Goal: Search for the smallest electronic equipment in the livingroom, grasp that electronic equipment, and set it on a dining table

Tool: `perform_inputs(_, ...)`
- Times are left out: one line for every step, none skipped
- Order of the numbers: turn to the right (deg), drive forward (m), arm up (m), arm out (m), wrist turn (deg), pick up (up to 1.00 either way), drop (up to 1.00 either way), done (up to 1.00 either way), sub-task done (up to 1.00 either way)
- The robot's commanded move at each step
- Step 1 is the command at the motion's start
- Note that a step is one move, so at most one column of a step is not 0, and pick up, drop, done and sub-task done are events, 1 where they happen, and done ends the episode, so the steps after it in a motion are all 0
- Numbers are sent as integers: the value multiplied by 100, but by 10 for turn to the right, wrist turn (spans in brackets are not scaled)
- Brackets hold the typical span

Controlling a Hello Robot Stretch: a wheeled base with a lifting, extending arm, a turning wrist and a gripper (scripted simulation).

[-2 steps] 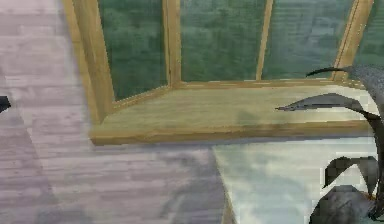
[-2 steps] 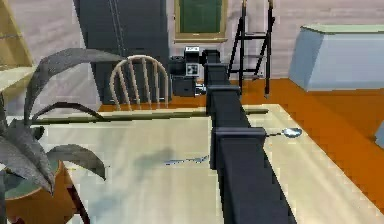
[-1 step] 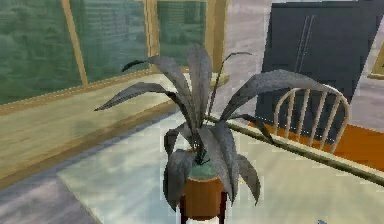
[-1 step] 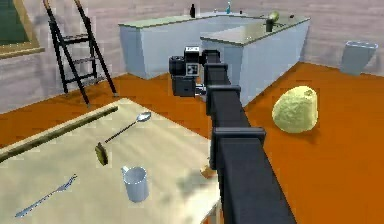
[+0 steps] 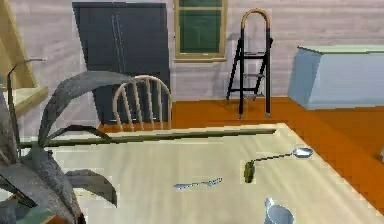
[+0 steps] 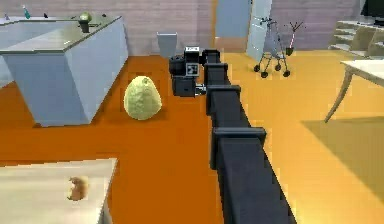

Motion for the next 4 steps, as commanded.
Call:
perform_inputs(450, 0, 0, 0, 0, 0, 0, 0, 0)
perform_inputs(300, 0, 0, 0, 0, 0, 0, 0, 0)
perform_inputs(-450, 0, 0, 0, 0, 0, 0, 0, 0)
perform_inputs(-450, 0, 0, 0, 0, 0, 0, 0, 0)
